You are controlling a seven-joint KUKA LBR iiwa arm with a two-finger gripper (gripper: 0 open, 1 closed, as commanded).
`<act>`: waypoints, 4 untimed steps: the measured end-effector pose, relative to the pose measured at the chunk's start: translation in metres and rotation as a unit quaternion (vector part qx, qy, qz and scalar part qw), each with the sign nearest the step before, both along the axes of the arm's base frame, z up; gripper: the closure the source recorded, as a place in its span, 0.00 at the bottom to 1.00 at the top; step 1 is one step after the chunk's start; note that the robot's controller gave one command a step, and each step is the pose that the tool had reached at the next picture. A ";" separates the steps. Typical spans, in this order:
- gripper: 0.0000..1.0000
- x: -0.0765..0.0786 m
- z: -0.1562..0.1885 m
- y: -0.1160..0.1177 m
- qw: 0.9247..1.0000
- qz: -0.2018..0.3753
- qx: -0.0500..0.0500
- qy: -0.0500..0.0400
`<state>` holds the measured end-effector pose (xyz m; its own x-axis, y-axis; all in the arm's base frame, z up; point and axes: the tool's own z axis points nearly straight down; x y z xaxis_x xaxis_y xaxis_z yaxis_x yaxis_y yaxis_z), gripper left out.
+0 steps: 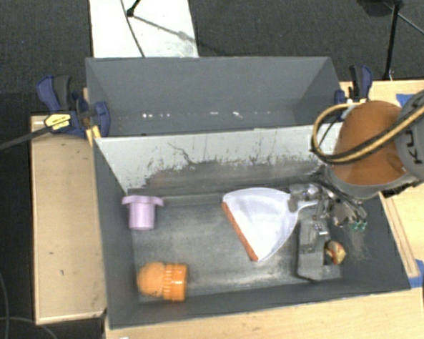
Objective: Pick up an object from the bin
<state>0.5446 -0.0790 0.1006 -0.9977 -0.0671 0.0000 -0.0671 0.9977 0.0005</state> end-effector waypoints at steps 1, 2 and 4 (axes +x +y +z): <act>0.00 -0.007 -0.014 -0.003 0.989 0.148 0.000 0.000; 0.00 -0.033 -0.023 0.015 0.971 0.239 -0.001 -0.004; 0.00 -0.055 -0.028 -0.018 0.971 0.239 0.001 -0.003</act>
Offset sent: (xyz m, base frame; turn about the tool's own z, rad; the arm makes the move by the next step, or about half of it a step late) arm -0.0508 0.0270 -0.0283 -0.5153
